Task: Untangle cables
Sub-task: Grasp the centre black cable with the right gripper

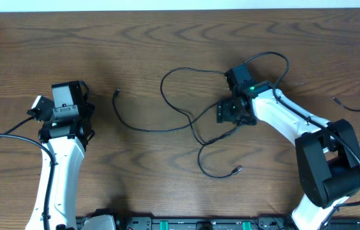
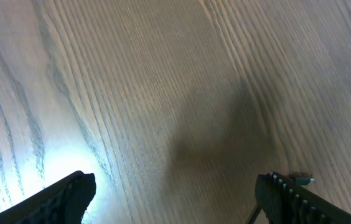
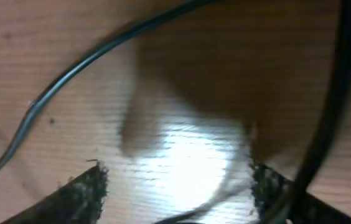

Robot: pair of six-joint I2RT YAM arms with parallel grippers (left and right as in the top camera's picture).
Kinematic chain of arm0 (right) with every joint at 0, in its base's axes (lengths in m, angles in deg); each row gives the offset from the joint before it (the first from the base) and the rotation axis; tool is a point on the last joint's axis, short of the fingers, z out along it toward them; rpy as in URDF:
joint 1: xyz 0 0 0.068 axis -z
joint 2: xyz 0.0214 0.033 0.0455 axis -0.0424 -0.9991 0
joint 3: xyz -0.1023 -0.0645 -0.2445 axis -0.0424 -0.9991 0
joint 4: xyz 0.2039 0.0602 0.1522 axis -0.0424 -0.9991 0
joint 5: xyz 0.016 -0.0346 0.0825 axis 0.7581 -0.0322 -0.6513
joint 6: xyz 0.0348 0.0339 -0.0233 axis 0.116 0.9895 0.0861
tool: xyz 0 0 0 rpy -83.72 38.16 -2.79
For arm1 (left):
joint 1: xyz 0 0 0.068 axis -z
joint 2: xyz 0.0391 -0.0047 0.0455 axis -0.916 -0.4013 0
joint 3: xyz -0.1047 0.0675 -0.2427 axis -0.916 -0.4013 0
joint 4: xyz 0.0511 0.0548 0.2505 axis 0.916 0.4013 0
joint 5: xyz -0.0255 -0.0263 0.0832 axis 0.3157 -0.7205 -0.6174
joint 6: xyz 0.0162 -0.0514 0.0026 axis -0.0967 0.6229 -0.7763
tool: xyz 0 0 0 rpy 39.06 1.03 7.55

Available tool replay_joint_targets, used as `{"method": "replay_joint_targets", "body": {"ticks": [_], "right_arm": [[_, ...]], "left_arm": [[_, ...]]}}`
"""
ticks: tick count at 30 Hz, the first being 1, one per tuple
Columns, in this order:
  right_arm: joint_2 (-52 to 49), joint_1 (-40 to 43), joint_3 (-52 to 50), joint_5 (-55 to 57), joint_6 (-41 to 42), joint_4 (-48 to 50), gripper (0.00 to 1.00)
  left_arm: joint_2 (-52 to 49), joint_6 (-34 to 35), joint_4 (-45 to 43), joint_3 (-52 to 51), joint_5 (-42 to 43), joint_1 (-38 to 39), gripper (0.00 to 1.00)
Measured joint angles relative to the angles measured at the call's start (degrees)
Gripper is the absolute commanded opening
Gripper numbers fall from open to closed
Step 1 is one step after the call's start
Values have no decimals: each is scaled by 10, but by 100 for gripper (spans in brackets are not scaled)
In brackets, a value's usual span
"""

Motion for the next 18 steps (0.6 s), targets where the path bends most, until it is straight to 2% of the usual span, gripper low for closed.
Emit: {"method": "replay_joint_targets", "body": {"ticks": [3, 4, 7, 8, 18], "right_arm": [[0, -15, 0, -8, 1, 5, 56], [0, -18, 0, -9, 2, 8, 51], [0, -31, 0, -13, 0, 15, 6], [0, -33, 0, -14, 1, 17, 1], [3, -39, 0, -99, 2, 120, 1]], "left_arm": [[0, 0, 0, 0, 0, 0, 87], [0, 0, 0, 0, 0, 0, 87], [0, 0, 0, 0, 0, 0, 87], [0, 0, 0, 0, 0, 0, 87], [0, 0, 0, 0, 0, 0, 87]]}}
